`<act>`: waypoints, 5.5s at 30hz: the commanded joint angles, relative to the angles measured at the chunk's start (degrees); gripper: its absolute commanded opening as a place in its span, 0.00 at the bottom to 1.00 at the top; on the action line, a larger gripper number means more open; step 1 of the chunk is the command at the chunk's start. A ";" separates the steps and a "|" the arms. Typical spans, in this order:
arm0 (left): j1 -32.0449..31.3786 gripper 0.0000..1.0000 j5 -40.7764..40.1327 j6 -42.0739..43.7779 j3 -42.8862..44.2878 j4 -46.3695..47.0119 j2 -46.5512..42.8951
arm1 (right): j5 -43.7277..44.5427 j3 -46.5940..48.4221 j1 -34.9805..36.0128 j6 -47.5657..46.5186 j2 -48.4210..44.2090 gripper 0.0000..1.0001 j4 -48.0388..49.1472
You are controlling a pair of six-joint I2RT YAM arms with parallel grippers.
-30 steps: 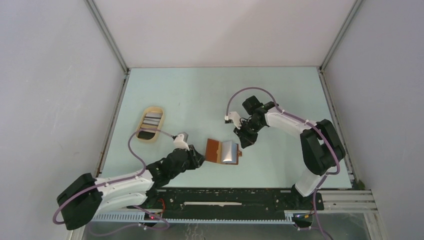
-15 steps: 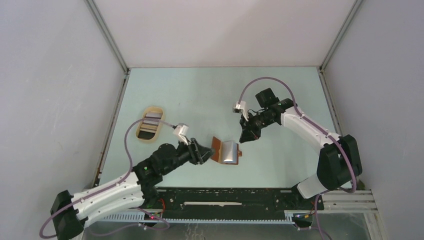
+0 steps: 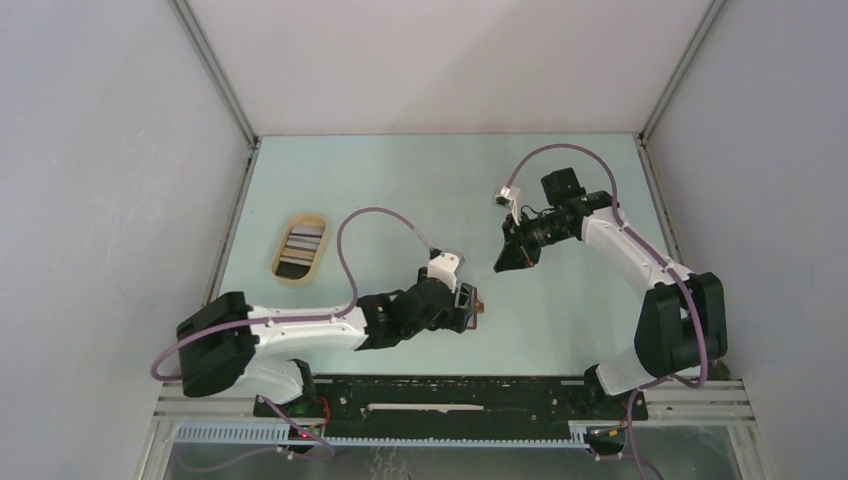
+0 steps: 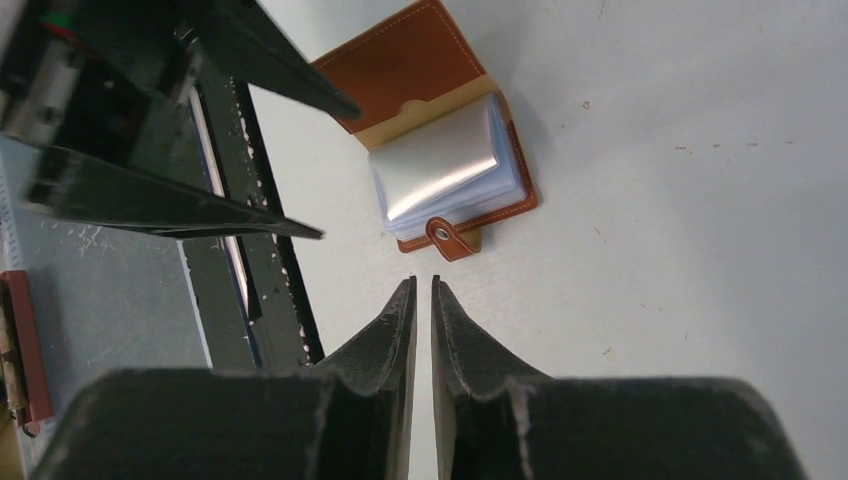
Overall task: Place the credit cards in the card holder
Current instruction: Open the card holder at the center of the board.
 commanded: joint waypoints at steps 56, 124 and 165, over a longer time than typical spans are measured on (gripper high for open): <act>1.44 0.71 -5.25 -11.02 11.66 -10.57 18.84 | 0.83 -3.52 2.60 14.63 1.12 0.20 8.09; 6.22 0.47 8.35 -16.38 -2.74 10.31 15.49 | -2.76 -0.21 4.80 19.86 19.52 0.27 8.55; 7.97 0.58 13.29 -17.04 -6.50 17.53 14.95 | 6.42 1.53 6.20 19.96 23.60 0.31 9.17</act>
